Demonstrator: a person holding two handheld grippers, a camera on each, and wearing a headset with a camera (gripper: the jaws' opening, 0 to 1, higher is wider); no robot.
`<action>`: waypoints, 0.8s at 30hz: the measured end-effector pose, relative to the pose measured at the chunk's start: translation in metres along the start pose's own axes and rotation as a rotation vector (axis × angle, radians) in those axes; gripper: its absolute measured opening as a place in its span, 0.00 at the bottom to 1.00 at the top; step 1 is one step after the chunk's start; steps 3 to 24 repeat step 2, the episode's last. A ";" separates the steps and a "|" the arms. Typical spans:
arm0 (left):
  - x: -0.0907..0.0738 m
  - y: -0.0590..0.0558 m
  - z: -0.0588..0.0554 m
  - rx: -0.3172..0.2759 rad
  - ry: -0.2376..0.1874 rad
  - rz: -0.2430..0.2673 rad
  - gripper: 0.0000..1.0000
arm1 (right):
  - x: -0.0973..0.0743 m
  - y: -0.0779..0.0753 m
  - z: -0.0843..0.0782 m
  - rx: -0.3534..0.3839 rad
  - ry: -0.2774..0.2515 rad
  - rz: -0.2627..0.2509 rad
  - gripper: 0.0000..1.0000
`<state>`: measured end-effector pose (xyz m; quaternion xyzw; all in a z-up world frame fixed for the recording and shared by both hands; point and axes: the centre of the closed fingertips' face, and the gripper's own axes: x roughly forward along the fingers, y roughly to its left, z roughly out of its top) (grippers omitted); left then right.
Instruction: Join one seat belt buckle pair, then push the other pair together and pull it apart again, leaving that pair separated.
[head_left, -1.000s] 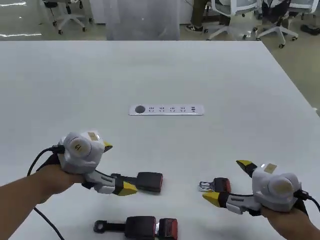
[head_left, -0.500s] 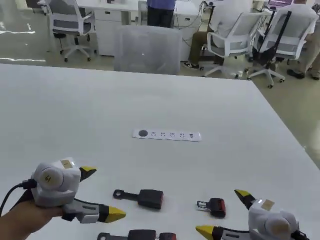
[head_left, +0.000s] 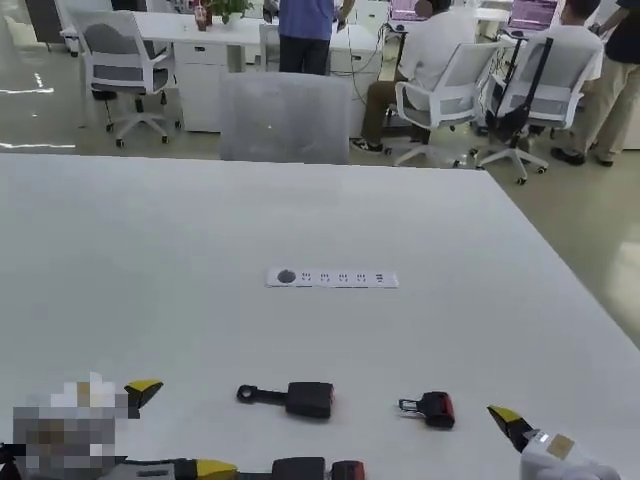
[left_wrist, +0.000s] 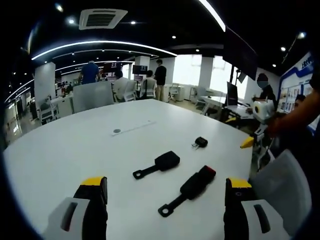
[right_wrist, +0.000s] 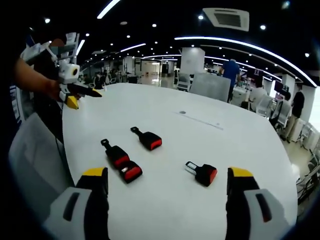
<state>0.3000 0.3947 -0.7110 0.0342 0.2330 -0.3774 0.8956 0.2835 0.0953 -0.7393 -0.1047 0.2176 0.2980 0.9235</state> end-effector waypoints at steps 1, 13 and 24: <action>-0.002 -0.001 -0.002 0.000 0.000 0.000 1.00 | -0.002 0.000 -0.001 0.001 0.001 -0.003 1.00; -0.004 -0.002 -0.003 0.000 0.002 0.001 1.00 | -0.004 0.001 -0.002 -0.001 0.003 -0.004 1.00; -0.004 -0.002 -0.003 0.000 0.002 0.001 1.00 | -0.004 0.001 -0.002 -0.001 0.003 -0.004 1.00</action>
